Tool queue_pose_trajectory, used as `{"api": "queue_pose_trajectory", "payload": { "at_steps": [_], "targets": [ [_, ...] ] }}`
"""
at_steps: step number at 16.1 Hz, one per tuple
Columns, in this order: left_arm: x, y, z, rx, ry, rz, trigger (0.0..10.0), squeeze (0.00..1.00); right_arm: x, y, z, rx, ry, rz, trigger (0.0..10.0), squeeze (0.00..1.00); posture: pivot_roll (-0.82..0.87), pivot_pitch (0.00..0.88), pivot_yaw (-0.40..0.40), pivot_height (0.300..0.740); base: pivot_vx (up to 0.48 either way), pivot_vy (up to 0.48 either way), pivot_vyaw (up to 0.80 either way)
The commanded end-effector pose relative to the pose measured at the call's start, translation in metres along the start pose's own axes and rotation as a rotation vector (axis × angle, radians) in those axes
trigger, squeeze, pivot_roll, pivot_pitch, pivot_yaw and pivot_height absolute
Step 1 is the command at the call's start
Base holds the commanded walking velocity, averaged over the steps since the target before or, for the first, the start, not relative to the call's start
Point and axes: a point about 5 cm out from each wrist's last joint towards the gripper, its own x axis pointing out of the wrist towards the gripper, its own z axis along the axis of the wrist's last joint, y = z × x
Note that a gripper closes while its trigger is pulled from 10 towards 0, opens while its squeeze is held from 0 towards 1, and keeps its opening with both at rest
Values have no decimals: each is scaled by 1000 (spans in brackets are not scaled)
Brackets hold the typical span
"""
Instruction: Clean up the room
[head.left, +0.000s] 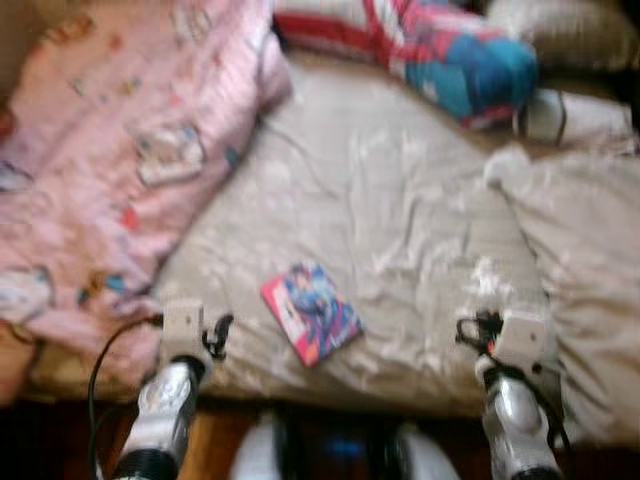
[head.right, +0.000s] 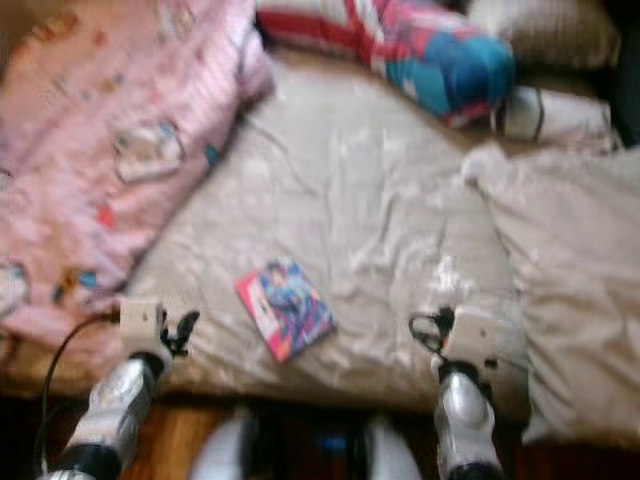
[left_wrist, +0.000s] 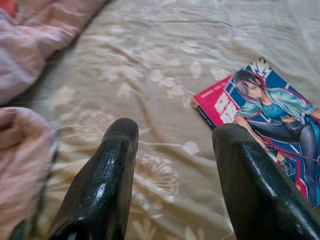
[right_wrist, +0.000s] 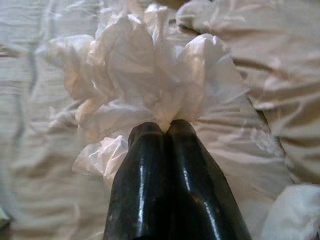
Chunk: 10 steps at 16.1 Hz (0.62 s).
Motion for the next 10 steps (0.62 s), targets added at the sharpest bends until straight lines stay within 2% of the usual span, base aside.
{"api": "queue_pose_trajectory", "payload": {
  "at_steps": [1,3,4,7,10],
  "targets": [
    [-5,4,-17,18,74,7,10000,0,-10,-7,-19,3,89,-30,10000,0,14,142,37,740,0,0,0],
    [-6,2,-27,19,124,0,10000,0,-16,-11,-32,-11,155,-41,10000,0,12,125,33,740,0,0,0],
    [-7,2,-34,29,166,7,10000,0,-22,-19,-43,-28,225,-70,10000,0,16,89,23,740,0,0,0],
    [-7,4,-39,35,210,25,10000,0,-24,-24,-49,-46,277,-87,10000,0,0,47,33,740,0,0,0],
    [-17,8,-58,51,319,45,10000,0,-31,-32,-60,-44,365,-126,10000,0,-27,2,48,740,0,0,0]
  ]
}}
